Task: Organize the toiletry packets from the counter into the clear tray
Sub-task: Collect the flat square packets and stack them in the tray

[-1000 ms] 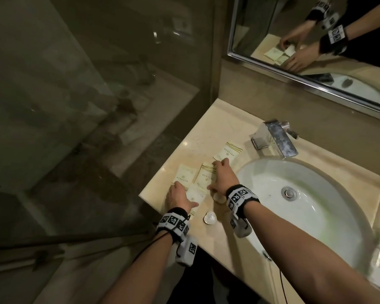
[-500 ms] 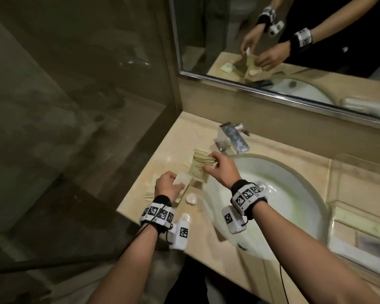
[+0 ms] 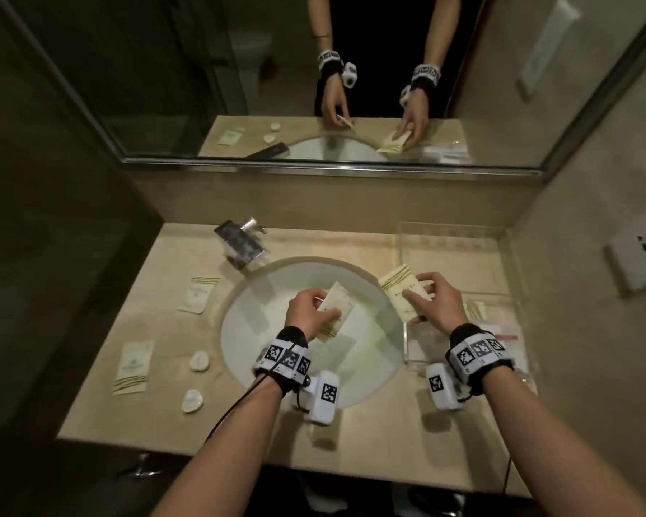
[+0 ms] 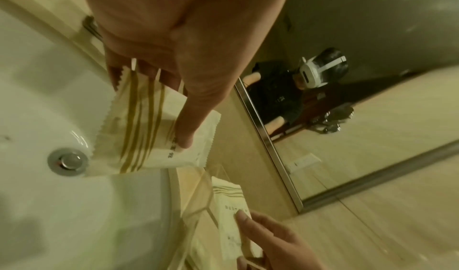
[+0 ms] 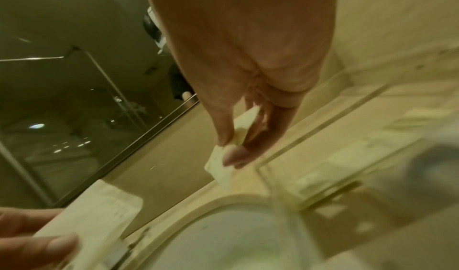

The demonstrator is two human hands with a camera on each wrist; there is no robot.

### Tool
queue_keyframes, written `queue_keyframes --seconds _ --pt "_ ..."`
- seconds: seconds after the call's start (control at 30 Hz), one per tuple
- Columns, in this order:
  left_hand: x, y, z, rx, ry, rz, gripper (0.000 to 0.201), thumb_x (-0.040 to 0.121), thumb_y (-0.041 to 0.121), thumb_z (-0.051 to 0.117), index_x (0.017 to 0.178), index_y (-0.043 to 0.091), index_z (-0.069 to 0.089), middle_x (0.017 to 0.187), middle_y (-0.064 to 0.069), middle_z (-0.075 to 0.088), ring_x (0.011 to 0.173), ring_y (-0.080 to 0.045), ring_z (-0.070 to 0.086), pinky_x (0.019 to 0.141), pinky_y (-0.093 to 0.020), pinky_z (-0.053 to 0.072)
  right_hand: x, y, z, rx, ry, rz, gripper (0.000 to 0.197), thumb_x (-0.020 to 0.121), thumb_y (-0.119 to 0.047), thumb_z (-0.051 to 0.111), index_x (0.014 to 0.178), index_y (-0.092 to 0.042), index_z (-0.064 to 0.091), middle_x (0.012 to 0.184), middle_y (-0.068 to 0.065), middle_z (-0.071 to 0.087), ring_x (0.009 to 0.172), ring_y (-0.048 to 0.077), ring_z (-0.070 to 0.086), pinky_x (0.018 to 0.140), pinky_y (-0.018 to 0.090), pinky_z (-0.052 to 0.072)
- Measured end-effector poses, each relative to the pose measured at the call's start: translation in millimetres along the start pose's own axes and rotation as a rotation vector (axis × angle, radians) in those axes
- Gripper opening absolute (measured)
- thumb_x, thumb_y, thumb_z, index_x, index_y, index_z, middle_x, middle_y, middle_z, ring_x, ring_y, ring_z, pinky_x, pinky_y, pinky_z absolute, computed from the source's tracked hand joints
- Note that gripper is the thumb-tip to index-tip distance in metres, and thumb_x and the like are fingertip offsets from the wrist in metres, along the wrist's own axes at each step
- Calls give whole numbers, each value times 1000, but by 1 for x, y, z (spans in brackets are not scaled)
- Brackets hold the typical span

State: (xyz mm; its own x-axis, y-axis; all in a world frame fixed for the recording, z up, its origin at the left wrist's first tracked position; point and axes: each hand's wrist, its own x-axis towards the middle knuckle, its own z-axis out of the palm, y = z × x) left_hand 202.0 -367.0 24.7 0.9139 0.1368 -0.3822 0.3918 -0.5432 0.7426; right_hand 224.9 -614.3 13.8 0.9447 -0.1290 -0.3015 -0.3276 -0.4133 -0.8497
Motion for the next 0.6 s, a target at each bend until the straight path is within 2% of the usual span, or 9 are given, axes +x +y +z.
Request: queue_keyframes --seconds 0.07,0.17,0.23,0.37,0.47,0.6 --pt "-5 15 22 31 -29 25 32 74 18 79 103 8 69 99 -7 69 84 -15 56 73 -21 41 4 21 -26 -49 52 36 34 85 -12 72 114 -11 54 113 16 64 86 27 68 59 35 60" --pt "-11 30 46 35 -55 35 34 75 17 79 105 6 67 104 -10 70 85 -15 56 74 -22 42 8 46 -52 -209 79 66 26 86 -15 69 110 -13 61 117 13 65 106 29 61 78 28 48" --pt "-14 35 57 51 -57 36 33 76 16 78 105 6 67 105 -11 70 86 -15 56 75 -23 43 10 59 -60 -254 69 84 21 86 -13 68 107 -14 66 119 15 66 109 29 60 84 29 47" --pt "-19 42 67 77 -58 36 30 77 16 76 104 6 66 106 -11 69 88 -16 55 78 -26 44 14 75 -60 -278 33 103 16 86 -10 68 102 -14 71 117 13 67 107 27 60 82 21 38" --pt "-23 45 72 90 -60 40 29 77 16 76 103 6 66 103 -9 69 86 -15 54 74 -23 40 18 82 -52 -286 13 54 15 85 -9 70 99 -15 71 117 11 67 111 27 60 86 22 38" --pt "-25 46 72 94 -49 25 29 77 14 75 103 6 66 97 -5 65 86 -14 53 73 -22 39 24 88 -45 -320 7 36 15 85 -7 69 93 -18 64 106 15 67 93 28 62 76 25 40"
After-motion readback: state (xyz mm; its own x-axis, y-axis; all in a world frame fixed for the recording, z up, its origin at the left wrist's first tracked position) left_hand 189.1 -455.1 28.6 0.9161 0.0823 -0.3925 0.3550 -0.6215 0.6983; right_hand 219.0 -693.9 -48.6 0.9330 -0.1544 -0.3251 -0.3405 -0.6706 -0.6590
